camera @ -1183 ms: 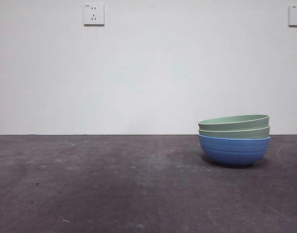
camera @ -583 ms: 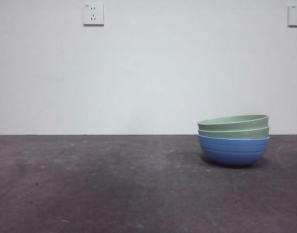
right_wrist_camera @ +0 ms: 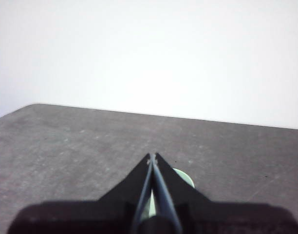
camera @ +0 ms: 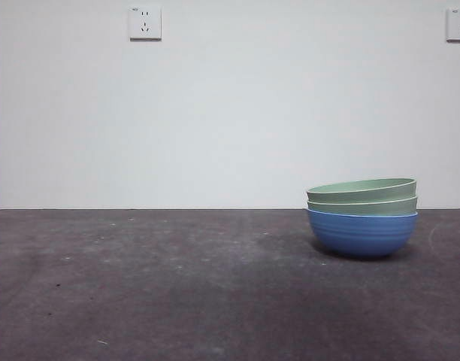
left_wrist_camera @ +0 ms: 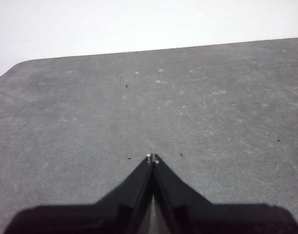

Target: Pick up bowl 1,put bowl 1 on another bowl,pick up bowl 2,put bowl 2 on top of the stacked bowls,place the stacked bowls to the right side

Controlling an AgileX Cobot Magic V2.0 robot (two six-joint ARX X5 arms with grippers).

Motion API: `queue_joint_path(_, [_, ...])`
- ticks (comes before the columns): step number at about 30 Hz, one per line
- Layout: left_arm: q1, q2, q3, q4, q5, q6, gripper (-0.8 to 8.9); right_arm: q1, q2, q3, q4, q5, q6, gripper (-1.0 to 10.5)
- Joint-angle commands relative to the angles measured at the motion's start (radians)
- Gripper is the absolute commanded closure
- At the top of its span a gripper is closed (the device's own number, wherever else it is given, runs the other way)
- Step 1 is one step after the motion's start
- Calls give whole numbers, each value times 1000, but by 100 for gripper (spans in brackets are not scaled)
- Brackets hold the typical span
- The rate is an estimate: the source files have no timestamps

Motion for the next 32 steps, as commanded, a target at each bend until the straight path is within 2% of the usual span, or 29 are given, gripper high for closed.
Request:
queue_joint_path(1, [3,-3,-14,3,-2,-9,817,15,-56,-148,82,4,22,945])
queue_joint_path(5, [3,-3,-14,3,-2,-9,817,24,-120,-271,105,14,22,945])
queue_joint_path(9, [3,-3,-14,3,-2,-9,817,29,-171,-365,106,58,26,945])
queue_joint_path(15, [3,-3,-14,3,-2,-9,817,29,-226,-452,105,58,27,945])
queue_joint_path(32, [3,-3,-14,3,-2,-9,817,40,-275,-499,68,68,67,945])
